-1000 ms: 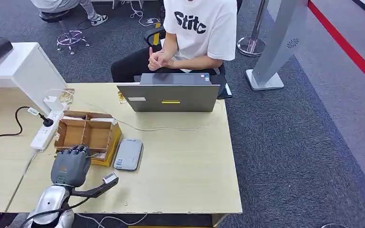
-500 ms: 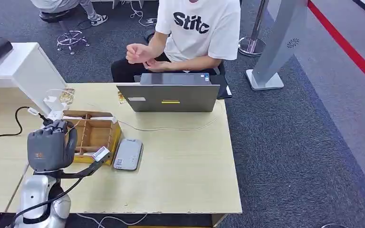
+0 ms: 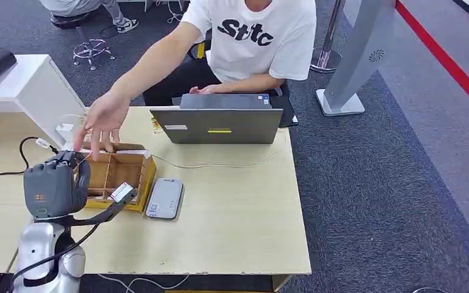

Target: Pass the card to the sensor for recognition and then transmit it.

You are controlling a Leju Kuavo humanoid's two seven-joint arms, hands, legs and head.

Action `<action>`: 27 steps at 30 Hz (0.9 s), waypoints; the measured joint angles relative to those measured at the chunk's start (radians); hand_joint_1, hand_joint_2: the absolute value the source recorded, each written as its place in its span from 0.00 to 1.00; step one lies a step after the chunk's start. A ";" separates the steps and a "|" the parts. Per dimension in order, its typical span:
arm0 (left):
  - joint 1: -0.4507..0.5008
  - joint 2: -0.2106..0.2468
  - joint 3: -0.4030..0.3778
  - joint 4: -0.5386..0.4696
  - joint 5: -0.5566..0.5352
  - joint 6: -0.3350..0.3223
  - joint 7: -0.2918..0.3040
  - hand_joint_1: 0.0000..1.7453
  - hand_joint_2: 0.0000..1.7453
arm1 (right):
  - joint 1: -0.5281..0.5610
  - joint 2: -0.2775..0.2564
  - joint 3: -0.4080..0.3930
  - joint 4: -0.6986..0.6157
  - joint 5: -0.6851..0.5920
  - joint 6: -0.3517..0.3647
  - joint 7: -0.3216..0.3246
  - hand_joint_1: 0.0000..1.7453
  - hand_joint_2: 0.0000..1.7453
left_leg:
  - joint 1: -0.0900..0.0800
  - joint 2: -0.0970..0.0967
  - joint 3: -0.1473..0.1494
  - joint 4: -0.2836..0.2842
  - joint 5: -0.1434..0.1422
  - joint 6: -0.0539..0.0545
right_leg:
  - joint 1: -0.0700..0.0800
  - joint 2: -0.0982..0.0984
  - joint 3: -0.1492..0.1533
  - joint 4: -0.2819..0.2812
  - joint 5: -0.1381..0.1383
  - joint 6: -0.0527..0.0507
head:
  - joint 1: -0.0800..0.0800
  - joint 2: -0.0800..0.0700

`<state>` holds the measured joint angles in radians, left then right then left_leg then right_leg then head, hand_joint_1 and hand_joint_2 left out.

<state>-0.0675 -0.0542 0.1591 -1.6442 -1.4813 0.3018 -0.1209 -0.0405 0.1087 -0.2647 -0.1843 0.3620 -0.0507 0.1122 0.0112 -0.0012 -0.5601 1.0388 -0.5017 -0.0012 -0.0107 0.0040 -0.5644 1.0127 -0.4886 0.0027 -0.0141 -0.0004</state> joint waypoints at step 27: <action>-0.134 0.031 0.013 0.038 -0.017 -0.066 0.024 0.00 1.00 | -0.003 0.000 -0.006 0.000 0.053 0.016 0.002 0.00 1.00 | 0.000 0.000 -0.002 0.000 0.001 0.000 | 0.000 0.000 -0.001 0.000 0.000 0.000 | 0.000 0.000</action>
